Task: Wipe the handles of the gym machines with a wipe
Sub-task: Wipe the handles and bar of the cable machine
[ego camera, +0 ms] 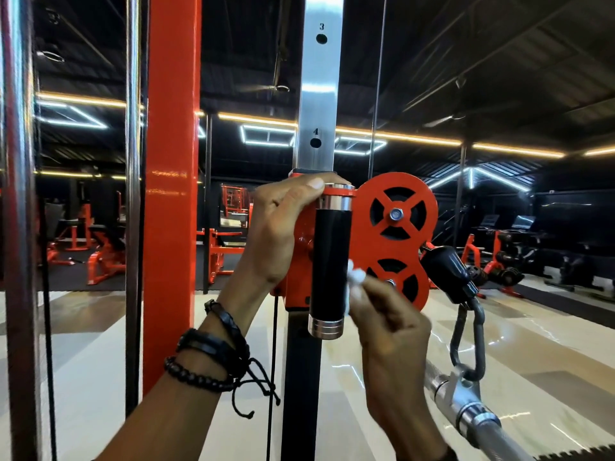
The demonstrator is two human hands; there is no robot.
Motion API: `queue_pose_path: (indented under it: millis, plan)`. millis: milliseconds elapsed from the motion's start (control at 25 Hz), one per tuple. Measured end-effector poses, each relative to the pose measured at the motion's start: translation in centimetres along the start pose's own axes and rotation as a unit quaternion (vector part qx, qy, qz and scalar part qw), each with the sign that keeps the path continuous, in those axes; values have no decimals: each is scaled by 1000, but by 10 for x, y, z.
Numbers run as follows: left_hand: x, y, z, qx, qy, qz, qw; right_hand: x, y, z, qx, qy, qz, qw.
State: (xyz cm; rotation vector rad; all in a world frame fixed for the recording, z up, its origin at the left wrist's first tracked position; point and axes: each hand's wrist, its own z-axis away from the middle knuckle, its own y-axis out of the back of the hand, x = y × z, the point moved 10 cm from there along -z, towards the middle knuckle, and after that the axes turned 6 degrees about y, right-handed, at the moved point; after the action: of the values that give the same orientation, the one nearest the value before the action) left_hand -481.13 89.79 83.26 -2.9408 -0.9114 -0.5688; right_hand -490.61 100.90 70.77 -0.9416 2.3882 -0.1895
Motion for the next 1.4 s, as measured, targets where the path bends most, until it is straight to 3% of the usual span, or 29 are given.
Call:
queue_pose_path:
  millis: [80,280,480,680,1000,1120,1240,1400]
  plan:
    - [0,-1,0,3,-1,3,1000,12,1,6,-11,-38,-29,999]
    - [-2,1,1,14,8,4,1000,-7,-29,-59,-65,-27,-58,996]
    - [3,-1,1,2,2,4,1000,18,-33,3,-168,-151,-137,965]
    - [-3,2,1,12,21,0,1000,-4,-51,-58,-169,-118,-133,969]
    - [4,3,2,4,26,8,1000,24,-61,2,-236,-282,-262,893]
    - [-2,1,3,-10,75,36,996,5,-76,-30,-229,-283,-302,881]
    - [-16,-1,5,-9,140,78,987,-9,-94,-48,-270,-272,-330,863]
    - [-11,2,4,-4,120,68,990,-3,-97,-33,-300,-280,-300,861]
